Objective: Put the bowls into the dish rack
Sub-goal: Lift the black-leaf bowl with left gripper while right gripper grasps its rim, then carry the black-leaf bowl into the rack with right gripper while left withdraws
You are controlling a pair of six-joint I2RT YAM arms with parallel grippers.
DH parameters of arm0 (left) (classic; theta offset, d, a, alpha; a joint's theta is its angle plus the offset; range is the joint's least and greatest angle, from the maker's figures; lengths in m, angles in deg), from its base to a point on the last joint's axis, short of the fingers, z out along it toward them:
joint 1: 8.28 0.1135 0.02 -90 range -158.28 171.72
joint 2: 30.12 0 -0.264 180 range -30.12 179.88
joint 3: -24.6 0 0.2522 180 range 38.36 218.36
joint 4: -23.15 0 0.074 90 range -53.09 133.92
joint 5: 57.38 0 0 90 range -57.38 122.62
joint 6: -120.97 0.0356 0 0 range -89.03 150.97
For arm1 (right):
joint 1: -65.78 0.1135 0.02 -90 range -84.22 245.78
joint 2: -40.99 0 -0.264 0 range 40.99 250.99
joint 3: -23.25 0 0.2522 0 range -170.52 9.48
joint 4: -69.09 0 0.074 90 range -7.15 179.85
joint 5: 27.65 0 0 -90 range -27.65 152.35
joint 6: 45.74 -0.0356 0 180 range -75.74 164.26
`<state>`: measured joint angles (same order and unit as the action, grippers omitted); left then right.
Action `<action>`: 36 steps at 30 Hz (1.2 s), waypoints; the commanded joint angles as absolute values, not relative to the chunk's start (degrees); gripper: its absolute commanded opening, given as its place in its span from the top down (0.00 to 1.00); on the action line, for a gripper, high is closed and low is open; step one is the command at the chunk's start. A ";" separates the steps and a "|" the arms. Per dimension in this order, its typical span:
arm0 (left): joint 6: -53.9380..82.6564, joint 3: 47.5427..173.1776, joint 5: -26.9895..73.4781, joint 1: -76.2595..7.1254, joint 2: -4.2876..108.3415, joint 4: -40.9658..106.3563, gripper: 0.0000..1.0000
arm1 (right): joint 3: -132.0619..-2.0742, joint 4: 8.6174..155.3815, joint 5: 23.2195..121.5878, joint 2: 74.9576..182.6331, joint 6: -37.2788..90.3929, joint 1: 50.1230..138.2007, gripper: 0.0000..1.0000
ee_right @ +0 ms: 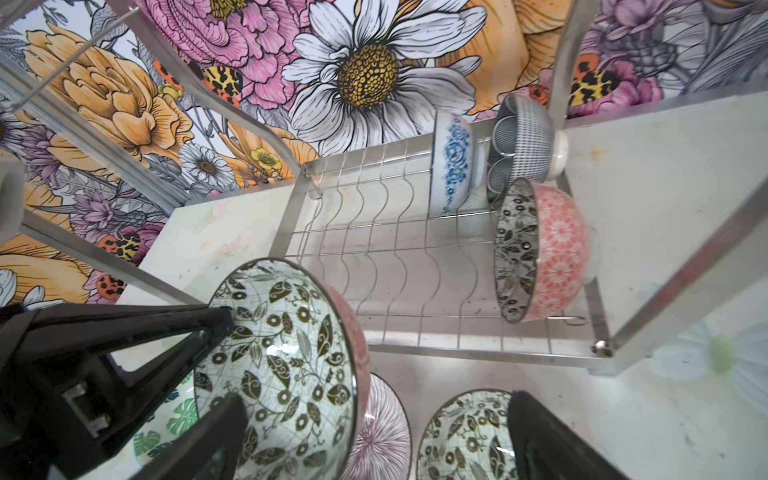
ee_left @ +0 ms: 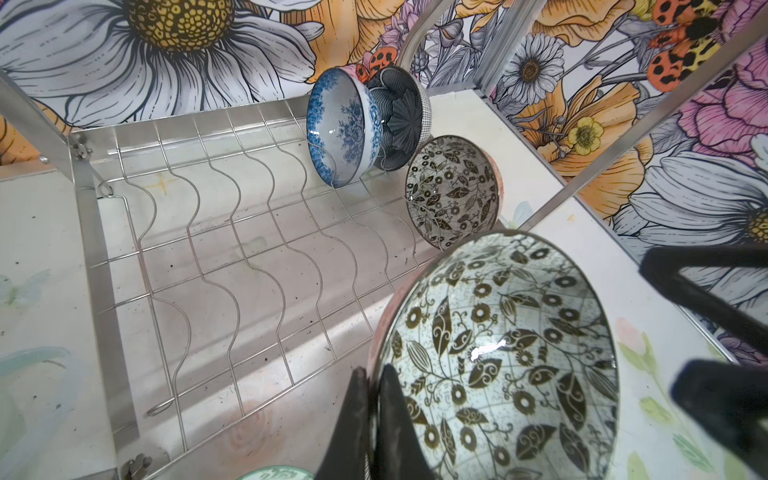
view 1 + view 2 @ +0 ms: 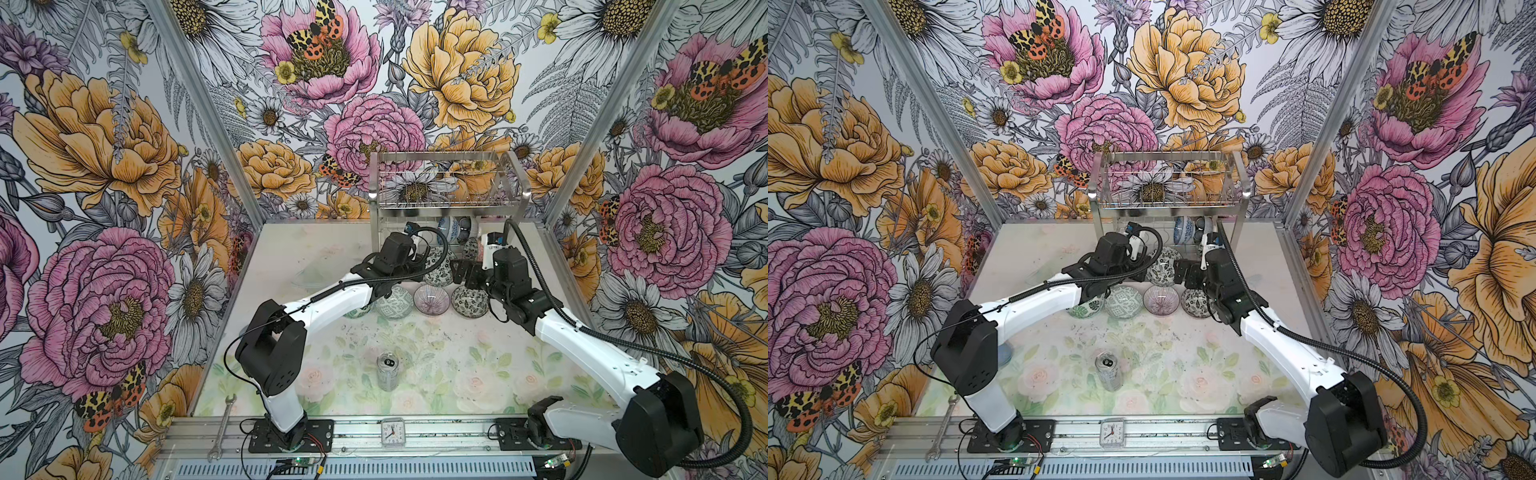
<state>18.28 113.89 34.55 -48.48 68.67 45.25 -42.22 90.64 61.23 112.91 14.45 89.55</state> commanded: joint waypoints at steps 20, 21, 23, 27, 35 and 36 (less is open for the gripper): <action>16.64 111.55 34.55 -47.74 64.10 37.51 1.00 | -48.26 84.67 61.87 124.23 7.01 92.03 0.88; 16.63 111.42 34.43 -47.73 64.10 37.44 1.00 | -48.28 84.78 61.45 124.06 7.08 92.14 0.96; 16.61 111.24 34.52 -47.74 63.85 37.44 1.00 | -48.35 85.30 60.58 123.74 7.51 92.06 1.00; 16.81 110.44 34.68 -47.62 62.89 37.85 1.00 | -48.79 86.56 58.67 122.70 9.45 92.09 1.00; 21.65 108.50 37.91 -47.22 56.94 45.37 0.02 | -50.98 90.76 49.83 122.30 16.39 92.06 1.00; 22.22 107.65 39.08 -47.28 55.60 46.47 0.01 | -51.45 91.25 48.04 122.80 17.44 92.10 1.00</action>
<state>20.00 108.75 35.64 -47.76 60.56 44.01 -48.08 91.63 54.62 124.04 13.54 92.06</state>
